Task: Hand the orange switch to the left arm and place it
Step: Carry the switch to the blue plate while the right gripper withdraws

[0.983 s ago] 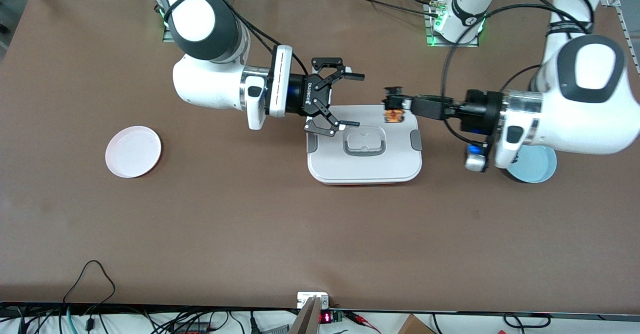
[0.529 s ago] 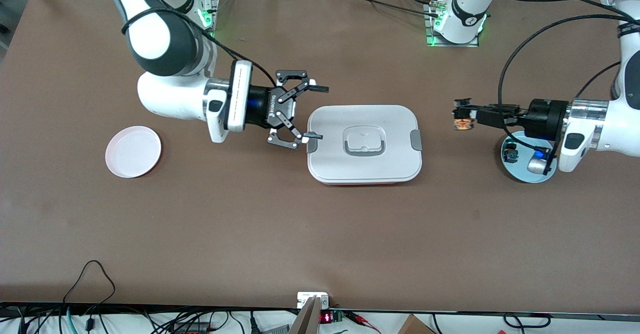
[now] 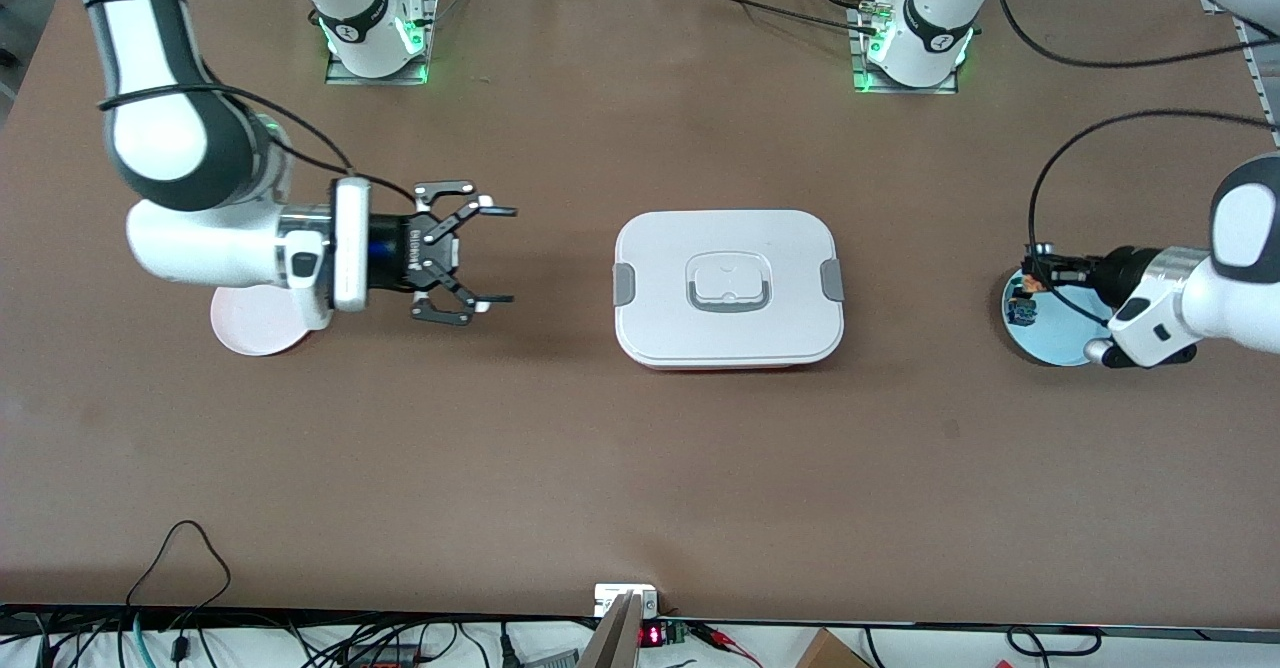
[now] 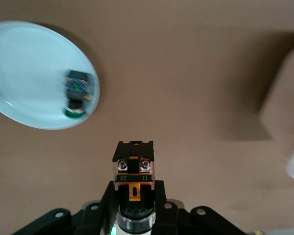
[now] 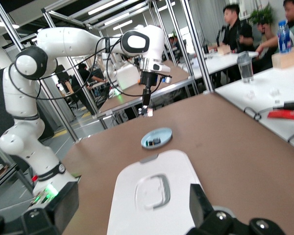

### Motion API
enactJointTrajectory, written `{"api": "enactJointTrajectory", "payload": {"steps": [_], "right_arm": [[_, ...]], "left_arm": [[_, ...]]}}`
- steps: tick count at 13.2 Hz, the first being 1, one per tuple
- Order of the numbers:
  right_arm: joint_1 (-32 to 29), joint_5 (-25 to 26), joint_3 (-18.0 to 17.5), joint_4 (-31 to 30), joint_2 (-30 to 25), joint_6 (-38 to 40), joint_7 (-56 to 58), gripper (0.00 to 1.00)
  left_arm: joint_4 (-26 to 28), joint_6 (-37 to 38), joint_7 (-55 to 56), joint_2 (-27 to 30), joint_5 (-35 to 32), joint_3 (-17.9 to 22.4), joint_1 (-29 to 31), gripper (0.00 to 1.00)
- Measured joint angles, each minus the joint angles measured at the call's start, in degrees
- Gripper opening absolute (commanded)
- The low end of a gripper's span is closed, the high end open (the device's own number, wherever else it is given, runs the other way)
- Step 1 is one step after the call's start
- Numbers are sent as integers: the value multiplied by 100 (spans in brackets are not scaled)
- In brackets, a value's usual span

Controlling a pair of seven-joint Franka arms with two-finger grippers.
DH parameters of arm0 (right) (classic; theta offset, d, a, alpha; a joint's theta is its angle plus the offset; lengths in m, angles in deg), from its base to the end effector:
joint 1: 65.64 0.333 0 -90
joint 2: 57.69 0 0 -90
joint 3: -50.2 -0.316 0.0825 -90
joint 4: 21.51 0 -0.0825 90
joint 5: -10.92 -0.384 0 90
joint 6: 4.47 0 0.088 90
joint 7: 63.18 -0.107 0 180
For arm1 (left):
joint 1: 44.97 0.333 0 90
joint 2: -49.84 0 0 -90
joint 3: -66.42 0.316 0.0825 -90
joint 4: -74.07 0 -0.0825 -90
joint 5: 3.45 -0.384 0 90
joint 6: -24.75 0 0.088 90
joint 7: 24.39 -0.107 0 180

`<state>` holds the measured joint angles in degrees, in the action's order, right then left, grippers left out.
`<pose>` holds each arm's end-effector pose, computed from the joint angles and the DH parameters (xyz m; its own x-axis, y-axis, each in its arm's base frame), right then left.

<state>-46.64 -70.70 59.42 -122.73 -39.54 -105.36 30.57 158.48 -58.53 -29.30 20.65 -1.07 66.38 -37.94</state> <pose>0.6116 0.2041 0.4256 0.3813 0.2741 0.8829 0.9213 -0.0335 -0.3875 0.6289 0.0723 0.3538 0.8661 0.0151 -0.4996 0.0643 -0.9946 0.0815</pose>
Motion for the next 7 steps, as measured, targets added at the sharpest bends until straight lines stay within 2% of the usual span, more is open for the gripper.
{"api": "enactJointTrajectory", "payload": {"steps": [3, 5, 7], "right_arm": [[-67, 1010, 260, -4, -23, 188, -937, 100], [-84, 1451, 266, -5, -25, 189, -1766, 100], [-84, 1756, 266, -6, -33, 190, -2789, 100]], "left_arm": [[1, -689, -272, -496, -861, 2, 132, 0], [0, -1101, -342, -719, -1390, 5, 292, 1], [1, -1508, -372, -926, -1608, 7, 487, 1]]}}
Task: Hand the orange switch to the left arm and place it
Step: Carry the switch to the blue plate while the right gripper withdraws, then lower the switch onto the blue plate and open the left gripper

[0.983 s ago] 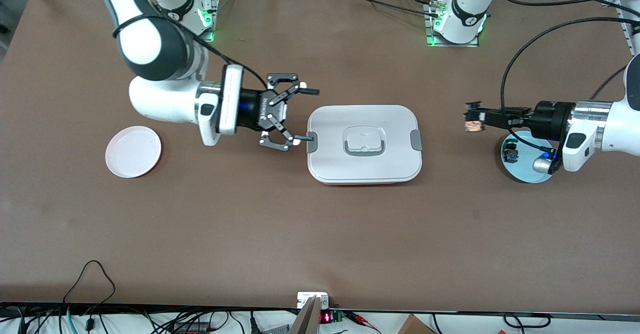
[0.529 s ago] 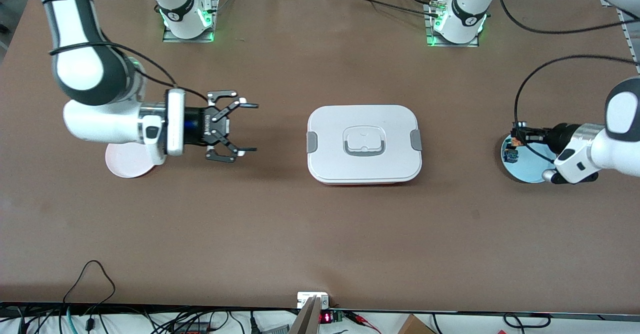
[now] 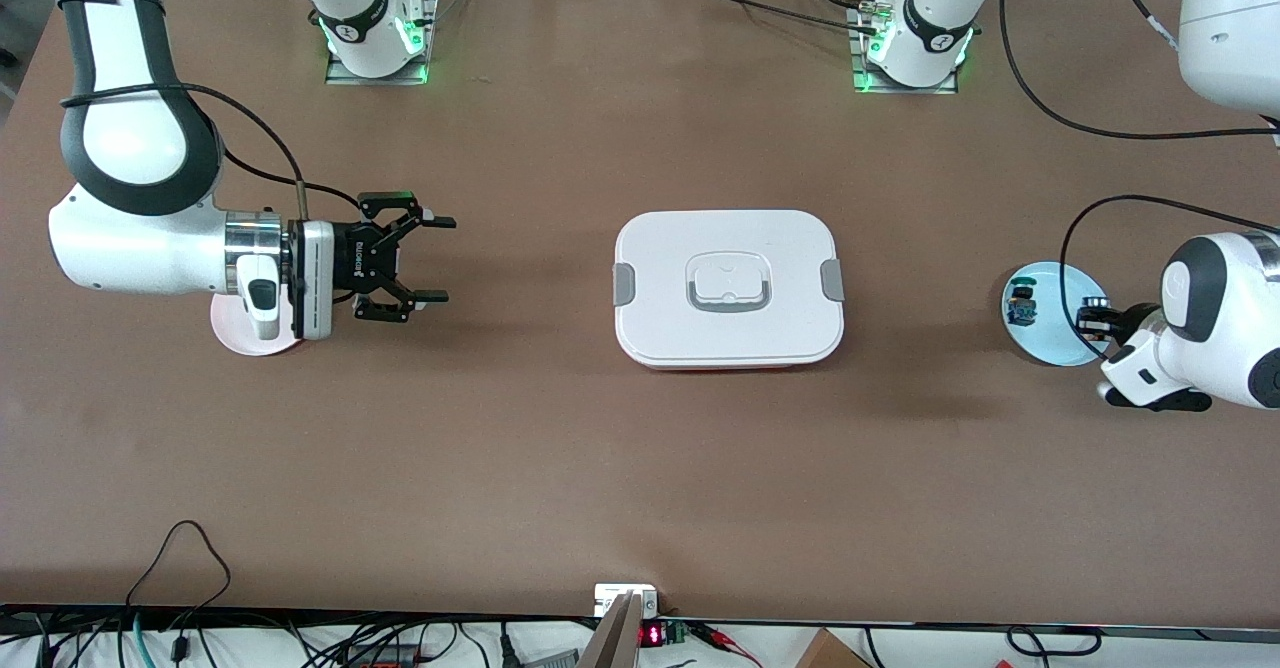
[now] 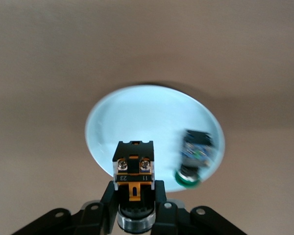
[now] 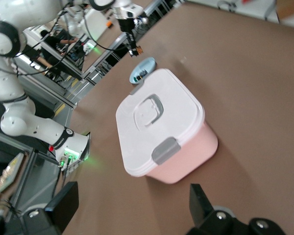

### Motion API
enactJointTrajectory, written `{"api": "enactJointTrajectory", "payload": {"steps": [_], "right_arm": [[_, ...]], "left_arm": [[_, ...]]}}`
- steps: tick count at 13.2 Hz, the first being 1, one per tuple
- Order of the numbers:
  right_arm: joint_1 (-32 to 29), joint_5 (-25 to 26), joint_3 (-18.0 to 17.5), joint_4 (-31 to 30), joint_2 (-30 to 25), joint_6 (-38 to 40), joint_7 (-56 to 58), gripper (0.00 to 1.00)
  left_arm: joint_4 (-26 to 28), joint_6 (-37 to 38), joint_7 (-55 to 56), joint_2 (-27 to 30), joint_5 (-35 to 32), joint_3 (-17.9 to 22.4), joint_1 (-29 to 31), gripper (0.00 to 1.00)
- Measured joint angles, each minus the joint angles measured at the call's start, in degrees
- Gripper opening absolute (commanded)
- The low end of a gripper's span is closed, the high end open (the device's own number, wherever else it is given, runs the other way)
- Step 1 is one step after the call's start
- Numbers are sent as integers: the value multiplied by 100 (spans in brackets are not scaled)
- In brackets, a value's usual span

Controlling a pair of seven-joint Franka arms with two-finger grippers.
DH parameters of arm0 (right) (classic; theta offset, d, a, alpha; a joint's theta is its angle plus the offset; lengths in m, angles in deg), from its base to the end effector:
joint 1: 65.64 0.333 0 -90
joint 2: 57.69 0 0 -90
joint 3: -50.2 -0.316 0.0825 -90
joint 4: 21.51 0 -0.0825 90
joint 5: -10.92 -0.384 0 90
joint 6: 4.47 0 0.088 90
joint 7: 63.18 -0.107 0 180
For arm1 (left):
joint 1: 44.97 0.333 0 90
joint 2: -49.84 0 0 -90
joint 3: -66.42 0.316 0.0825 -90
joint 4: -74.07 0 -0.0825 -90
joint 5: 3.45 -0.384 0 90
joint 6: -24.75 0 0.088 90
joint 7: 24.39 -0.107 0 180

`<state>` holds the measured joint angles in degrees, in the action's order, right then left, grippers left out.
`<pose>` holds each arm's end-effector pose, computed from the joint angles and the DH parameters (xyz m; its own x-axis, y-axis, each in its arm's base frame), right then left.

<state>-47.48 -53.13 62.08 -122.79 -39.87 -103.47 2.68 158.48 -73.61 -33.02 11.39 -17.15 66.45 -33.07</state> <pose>0.6066 0.1608 0.4069 0.7121 0.4638 0.5271 0.6807 -0.2718 -0.6803 0.6467 0.1591 0.2585 0.8963 0.0056 -0.4433 -0.0602 -0.9891 -0.1343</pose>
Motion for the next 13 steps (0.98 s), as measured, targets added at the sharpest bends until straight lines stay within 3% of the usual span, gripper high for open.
{"api": "enactJointTrajectory", "payload": {"steps": [2, 9, 13], "right_arm": [[-12, 405, 16, 1, -21, 1, -935, 100], [-141, 2669, 38, 94, -264, 340, -3634, 100], [-202, 4746, -42, 526, -283, 1081, -5316, 100]], "left_arm": [[1, -256, -86, -194, -4, 0, 142, 2], [205, -320, -185, -415, -227, -10, 169, 3], [264, -474, -185, -421, -229, -7, 219, 8]]}}
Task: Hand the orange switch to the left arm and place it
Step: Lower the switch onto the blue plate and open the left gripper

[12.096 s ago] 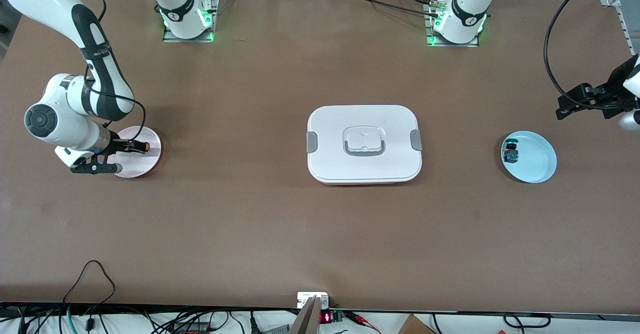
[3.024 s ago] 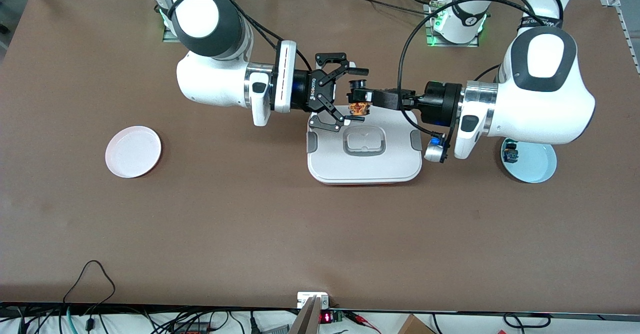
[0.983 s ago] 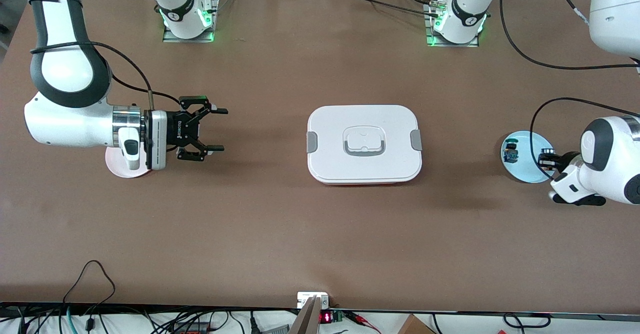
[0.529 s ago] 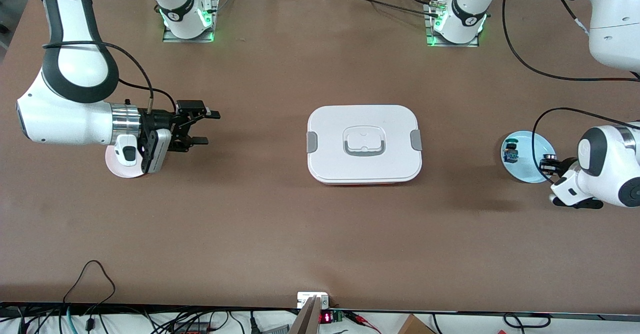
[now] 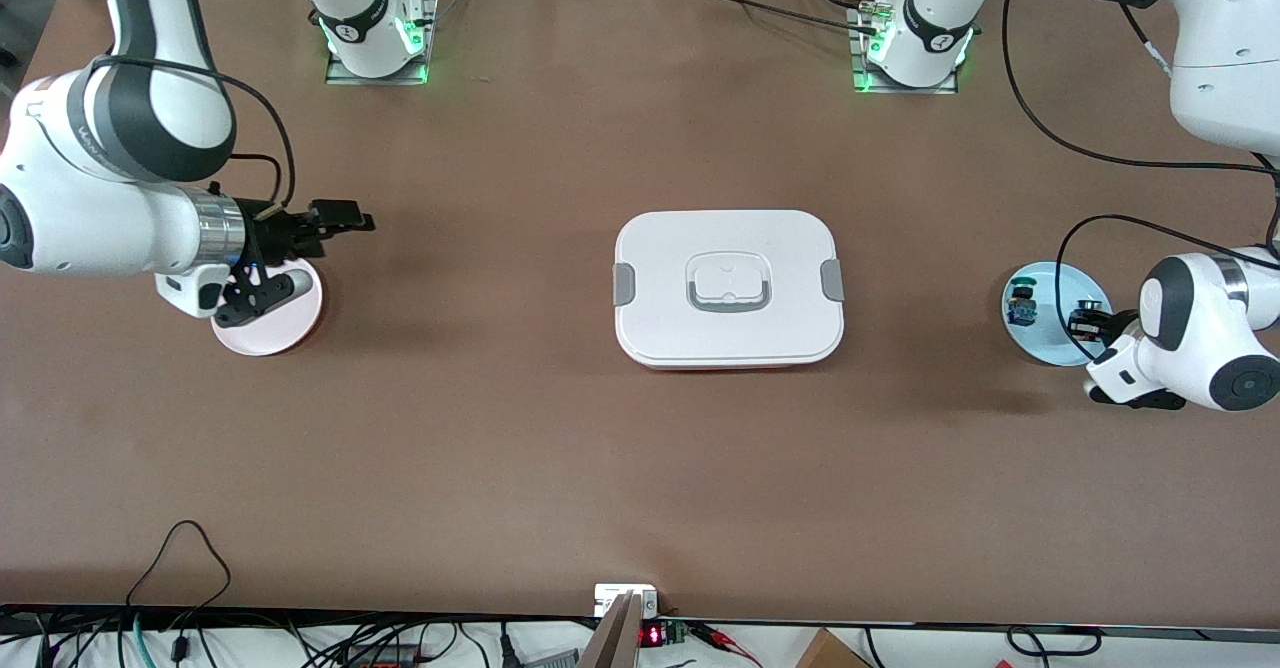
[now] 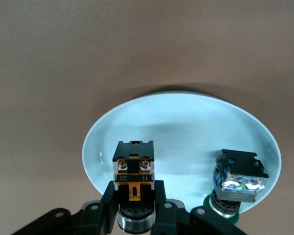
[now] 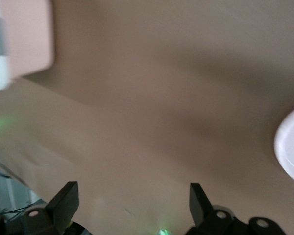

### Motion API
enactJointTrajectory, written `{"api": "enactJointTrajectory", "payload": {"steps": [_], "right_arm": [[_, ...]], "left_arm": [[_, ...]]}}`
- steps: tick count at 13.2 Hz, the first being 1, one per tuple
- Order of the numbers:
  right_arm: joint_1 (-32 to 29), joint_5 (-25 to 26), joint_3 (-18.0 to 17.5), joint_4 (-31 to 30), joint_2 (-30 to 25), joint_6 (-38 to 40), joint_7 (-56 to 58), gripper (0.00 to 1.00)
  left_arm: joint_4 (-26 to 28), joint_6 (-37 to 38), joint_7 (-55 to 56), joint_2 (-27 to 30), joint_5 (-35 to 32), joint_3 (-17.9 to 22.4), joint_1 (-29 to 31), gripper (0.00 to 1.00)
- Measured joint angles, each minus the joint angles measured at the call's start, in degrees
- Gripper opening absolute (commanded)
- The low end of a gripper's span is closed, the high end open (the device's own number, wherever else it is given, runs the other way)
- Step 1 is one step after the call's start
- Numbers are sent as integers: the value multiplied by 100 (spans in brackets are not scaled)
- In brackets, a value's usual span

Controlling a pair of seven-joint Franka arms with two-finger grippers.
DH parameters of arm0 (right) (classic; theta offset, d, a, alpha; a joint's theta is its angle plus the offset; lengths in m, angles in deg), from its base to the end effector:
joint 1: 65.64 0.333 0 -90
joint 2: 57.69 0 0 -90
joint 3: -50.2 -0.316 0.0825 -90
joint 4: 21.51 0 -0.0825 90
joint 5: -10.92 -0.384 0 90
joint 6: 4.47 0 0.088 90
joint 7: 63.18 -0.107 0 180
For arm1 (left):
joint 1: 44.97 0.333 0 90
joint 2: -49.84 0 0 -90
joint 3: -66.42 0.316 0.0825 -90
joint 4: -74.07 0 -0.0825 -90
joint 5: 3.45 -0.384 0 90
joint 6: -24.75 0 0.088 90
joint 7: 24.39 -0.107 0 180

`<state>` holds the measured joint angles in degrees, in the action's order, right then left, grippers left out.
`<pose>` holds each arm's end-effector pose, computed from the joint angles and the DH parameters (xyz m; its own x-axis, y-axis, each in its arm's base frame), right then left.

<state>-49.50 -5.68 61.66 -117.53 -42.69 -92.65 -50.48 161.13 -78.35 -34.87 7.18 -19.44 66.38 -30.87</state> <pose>0.5847 0.0883 0.4289 0.9021 0.2838 -0.3251 0.1878 -0.9365 -0.2963 0.6304 0.1819 0.1950 0.8738 -0.0248 -0.4857 -0.0976 -0.9873 -0.1252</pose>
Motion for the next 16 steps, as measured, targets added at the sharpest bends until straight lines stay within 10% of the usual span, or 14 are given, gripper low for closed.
{"api": "enactJointTrajectory", "payload": {"steps": [4, 6, 8, 16], "right_arm": [[25, 2042, -254, 354, -244, 500, -757, 100], [-14, 2694, -306, 441, -417, 503, -812, 100], [-266, 2800, -308, 604, -547, 241, -844, 100], [-1153, 1800, -290, 777, -700, -69, -844, 100]], "left_arm": [[45, -157, -13, -89, -1, 0, 92, 15], [50, -172, -19, -142, -1, 0, 119, 46], [49, -171, -39, -143, -1, -7, 119, 100], [-828, 922, -233, 440, -1, -114, -154, 100]]}}
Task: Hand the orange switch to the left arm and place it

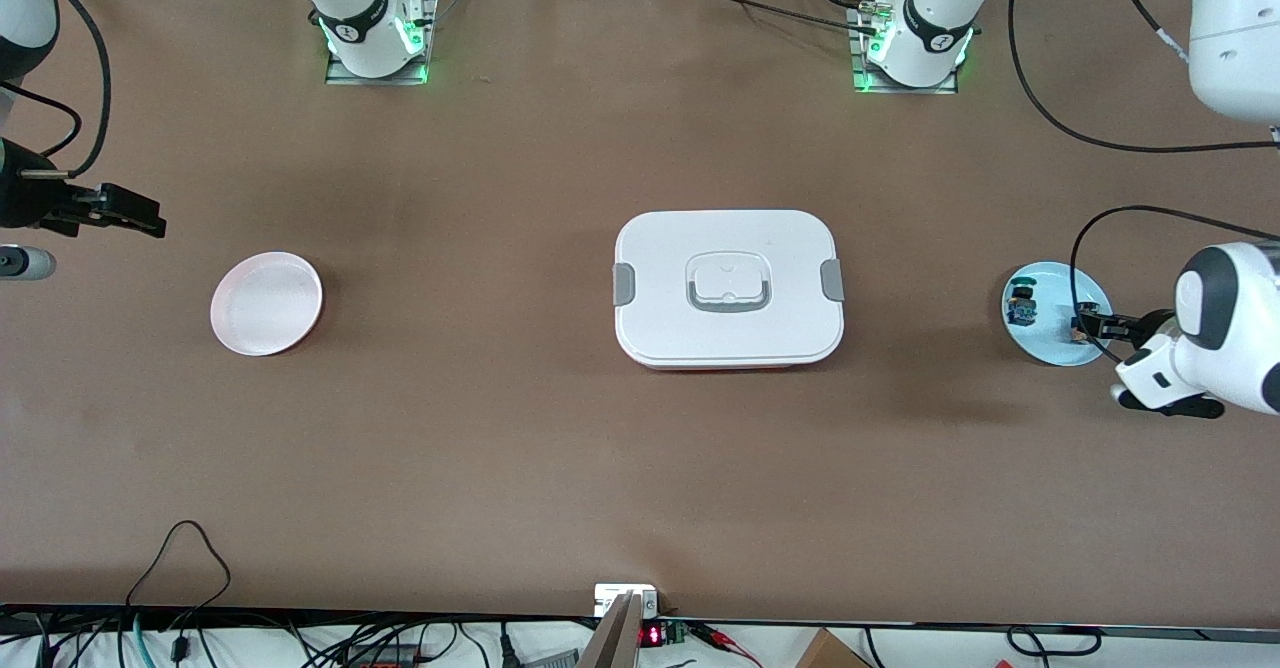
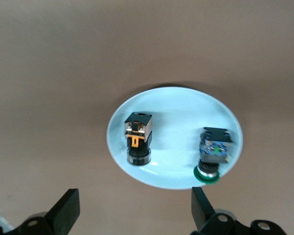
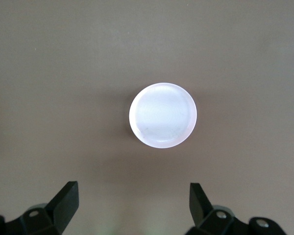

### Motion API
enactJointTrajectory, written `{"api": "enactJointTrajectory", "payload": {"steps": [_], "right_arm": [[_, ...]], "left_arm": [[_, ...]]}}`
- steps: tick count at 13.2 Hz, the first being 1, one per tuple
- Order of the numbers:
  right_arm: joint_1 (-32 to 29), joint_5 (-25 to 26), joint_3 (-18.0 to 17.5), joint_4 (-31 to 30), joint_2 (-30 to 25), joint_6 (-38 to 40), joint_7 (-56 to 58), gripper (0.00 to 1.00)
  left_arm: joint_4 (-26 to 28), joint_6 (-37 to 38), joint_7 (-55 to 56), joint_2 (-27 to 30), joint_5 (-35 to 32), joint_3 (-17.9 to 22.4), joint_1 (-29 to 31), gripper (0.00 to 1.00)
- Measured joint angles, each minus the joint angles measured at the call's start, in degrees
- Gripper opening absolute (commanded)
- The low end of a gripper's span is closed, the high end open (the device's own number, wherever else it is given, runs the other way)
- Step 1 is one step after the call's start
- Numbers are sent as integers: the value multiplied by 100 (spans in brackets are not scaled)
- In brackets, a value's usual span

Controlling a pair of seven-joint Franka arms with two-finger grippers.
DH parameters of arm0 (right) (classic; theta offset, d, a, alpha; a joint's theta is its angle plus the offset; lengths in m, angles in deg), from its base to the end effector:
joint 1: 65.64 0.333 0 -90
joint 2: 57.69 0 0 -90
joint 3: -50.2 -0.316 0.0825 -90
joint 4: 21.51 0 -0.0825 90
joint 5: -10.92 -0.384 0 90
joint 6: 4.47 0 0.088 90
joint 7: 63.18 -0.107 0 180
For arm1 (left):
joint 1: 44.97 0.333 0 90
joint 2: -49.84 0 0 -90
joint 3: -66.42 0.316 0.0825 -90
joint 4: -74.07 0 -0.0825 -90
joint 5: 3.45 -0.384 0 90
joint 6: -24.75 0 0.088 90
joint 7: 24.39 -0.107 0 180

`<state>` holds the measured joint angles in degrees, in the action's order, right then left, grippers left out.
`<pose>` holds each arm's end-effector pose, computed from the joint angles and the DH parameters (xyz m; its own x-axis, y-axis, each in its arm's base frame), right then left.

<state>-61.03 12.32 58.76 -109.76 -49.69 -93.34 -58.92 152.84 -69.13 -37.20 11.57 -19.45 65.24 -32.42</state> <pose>0.5884 -0.0378 0.5582 0.9915 0.0042 -0.1299 0.0089 -0.9993 0.0354 0.6612 0.1639 0.2991 0.8976 -0.0572 -0.4371 -0.1307 -0.9815 -0.1398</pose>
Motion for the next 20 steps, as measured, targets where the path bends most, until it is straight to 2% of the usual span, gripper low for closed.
{"api": "enactJointTrajectory", "payload": {"steps": [3, 6, 9, 13, 20], "right_arm": [[2, -2, -12, -809, -513, -492, 0, 100], [28, -2, -81, -1094, -793, -559, -2, 100], [117, -2, -127, -1089, -881, -516, -31, 100], [143, -2, -153, -863, -826, -506, -32, 100], [138, -2, -135, -734, -822, -500, -103, 100]], "left_arm": [[-609, 139, 0, 166, 349, -28, -70, 100], [-937, 256, 2, 566, 816, -42, -235, 100], [-1012, 592, 65, 1395, 834, -67, -510, 100], [-978, 1111, 895, 2293, 836, -422, -564, 100], [-858, 1145, 1210, 2420, 840, -769, -586, 100]]}}
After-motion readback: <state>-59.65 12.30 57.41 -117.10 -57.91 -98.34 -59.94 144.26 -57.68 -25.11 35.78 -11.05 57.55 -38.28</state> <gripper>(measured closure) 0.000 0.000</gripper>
